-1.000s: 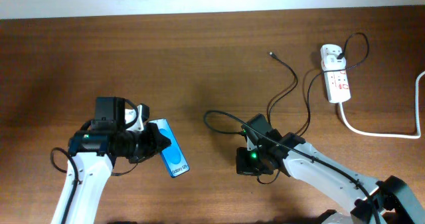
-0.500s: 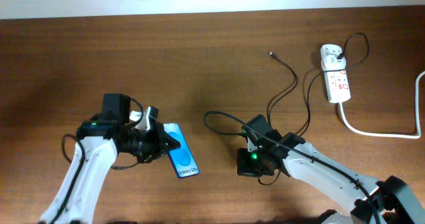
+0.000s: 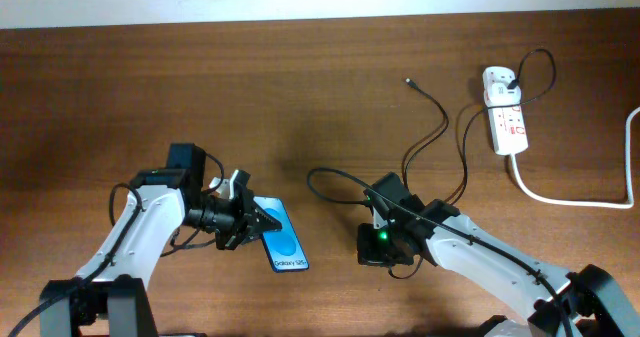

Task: Plug charger to phone and switch on socket
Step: 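Lower the phone with the left gripper, move right gripper toward cable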

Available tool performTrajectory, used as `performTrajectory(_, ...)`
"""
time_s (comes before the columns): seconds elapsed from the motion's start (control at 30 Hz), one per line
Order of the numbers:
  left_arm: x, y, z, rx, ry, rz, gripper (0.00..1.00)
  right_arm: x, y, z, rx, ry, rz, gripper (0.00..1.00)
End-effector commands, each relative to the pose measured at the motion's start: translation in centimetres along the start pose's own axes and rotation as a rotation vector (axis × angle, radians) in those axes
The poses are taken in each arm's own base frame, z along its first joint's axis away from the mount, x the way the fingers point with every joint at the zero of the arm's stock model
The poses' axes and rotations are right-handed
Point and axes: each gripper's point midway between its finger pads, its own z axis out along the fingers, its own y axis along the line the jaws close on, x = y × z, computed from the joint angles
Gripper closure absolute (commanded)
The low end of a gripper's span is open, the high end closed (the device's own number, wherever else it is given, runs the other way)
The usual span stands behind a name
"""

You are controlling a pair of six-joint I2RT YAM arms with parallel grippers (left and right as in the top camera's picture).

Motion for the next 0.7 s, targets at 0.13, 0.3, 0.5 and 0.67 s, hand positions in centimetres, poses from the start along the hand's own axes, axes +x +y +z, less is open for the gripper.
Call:
performTrajectory(0.13, 0.9, -1.0, -0.1, 0.069, 0.047, -0.012, 1.00, -0.1, 0.1, -0.1, -0.007, -0.002, -0.008, 0.95)
performTrajectory(0.3, 1.3, -0.9, -0.1, 0.064, 0.060, -0.032, 1.00, -0.1, 0.1, -0.2, -0.007, -0.003, -0.008, 0.95)
performTrajectory(0.5, 1.6, -0.8, -0.1, 0.059, 0.070, -0.047, 1.00, -0.1, 0.1, -0.2, -0.007, -0.003, -0.008, 0.95)
performTrajectory(0.67, 2.0, -0.7, -0.1, 0.055, 0.082, -0.065, 1.00, -0.5, 0.0, -0.2, 0.001, -0.023, -0.013, 0.96)
